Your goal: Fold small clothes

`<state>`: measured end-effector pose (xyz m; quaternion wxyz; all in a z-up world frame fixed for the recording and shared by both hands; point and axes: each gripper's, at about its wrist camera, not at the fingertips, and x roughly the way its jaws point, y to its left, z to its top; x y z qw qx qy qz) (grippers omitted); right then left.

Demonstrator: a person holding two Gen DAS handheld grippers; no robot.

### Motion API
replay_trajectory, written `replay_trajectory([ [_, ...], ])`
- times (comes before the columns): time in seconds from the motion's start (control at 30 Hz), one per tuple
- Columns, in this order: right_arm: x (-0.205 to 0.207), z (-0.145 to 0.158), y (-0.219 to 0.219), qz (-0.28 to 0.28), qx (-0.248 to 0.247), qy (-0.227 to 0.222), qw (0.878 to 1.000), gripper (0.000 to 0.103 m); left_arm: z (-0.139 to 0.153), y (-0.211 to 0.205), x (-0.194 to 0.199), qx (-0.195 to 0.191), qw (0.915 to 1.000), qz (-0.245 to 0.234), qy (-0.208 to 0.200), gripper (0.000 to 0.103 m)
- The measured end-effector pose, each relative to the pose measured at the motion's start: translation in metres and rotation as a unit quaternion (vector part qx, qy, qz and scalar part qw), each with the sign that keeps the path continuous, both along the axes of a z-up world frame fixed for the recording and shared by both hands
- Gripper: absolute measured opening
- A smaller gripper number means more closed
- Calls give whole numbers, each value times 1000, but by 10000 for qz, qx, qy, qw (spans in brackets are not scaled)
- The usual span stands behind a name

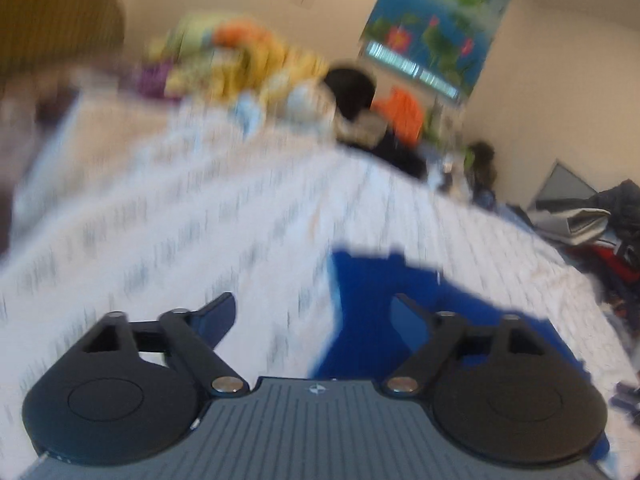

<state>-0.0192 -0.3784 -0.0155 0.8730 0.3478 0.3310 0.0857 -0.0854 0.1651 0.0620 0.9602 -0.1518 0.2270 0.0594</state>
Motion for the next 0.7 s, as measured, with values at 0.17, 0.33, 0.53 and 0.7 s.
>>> replay_trajectory([
  [0.17,98,21,35,1139,-1107,-56,9873,30,-1,-47,102,804,9943,-651,260,85],
  [0.33,183,1,72,1364,-1740,422,9743,30,-45,-78,199,913,9827,-923,1318,74],
  [0.53,196,-10,84,1622,-2049,16,9653,2,-54,-88,225,1107,9794,-1082,1297,10],
  [0.7,180,4,58,1124,-1566,-486,9800,2,-45,-101,230,1427,9788,-1122,948,10],
])
